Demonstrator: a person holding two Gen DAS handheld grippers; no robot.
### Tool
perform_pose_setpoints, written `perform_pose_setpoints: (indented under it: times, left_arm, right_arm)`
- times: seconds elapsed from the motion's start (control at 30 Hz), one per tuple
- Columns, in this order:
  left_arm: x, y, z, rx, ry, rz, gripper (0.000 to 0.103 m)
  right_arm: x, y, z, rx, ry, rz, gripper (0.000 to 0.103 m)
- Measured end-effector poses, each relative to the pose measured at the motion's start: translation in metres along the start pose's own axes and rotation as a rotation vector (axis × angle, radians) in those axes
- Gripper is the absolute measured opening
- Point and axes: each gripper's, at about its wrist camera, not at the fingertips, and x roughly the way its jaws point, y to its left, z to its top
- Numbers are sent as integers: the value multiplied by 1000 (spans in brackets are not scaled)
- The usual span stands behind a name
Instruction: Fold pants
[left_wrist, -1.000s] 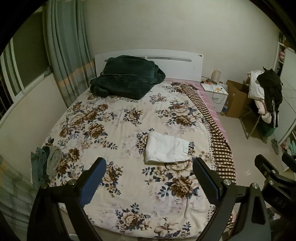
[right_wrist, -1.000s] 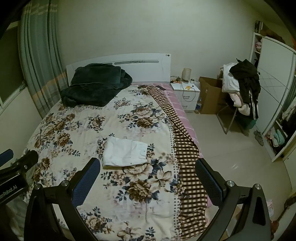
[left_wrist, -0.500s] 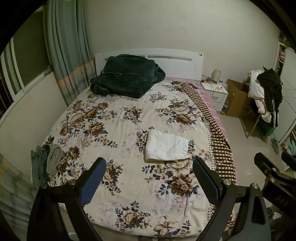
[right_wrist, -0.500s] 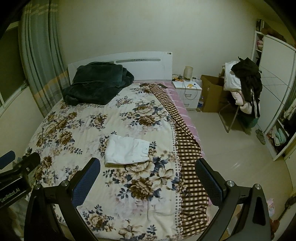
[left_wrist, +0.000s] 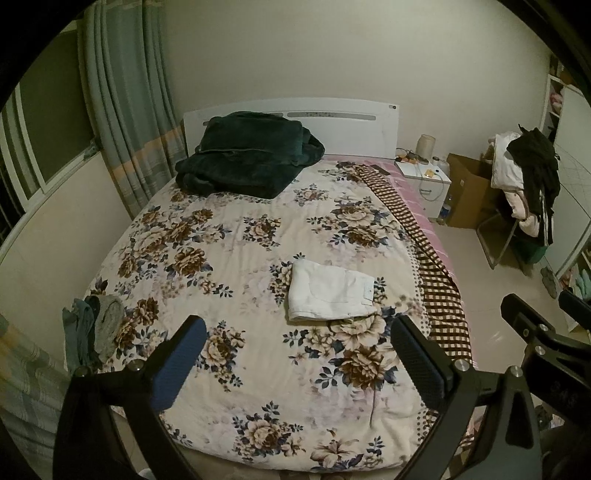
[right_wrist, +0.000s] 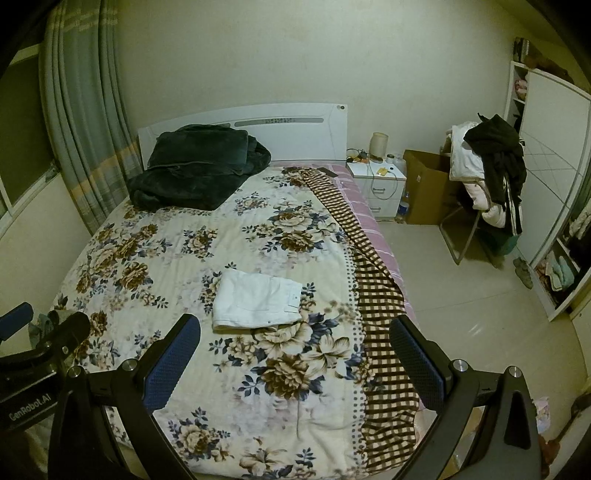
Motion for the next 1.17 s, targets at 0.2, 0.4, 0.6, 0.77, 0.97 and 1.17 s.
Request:
perform_pose_setpoints:
  times: [0.2,0.4,0.6,0.77,0.97,1.17]
  left_arm:
    - [-2,-1,1,0,-4,-13,102]
    - [-6,1,1,-12,-14,2,102]
    - [-8,3,2,-23,-17,8,102]
    - [-7,4,-1,-24,-11,15,102]
    - [-7,5,-2,-25,-9,17,102]
    - [-10,9,-7,-25,-24,28,102]
  right_arm:
    - [0,0,1,0,-1,0,103]
    - [0,0,0,-2,1,2,103]
    - [-6,0,1,-2,10,6,103]
    - [-8,3,-3,-1,11,10,103]
    - [-6,7,-4,-5,18,15,103]
    - [-5,9,-7,-6,19,15,103]
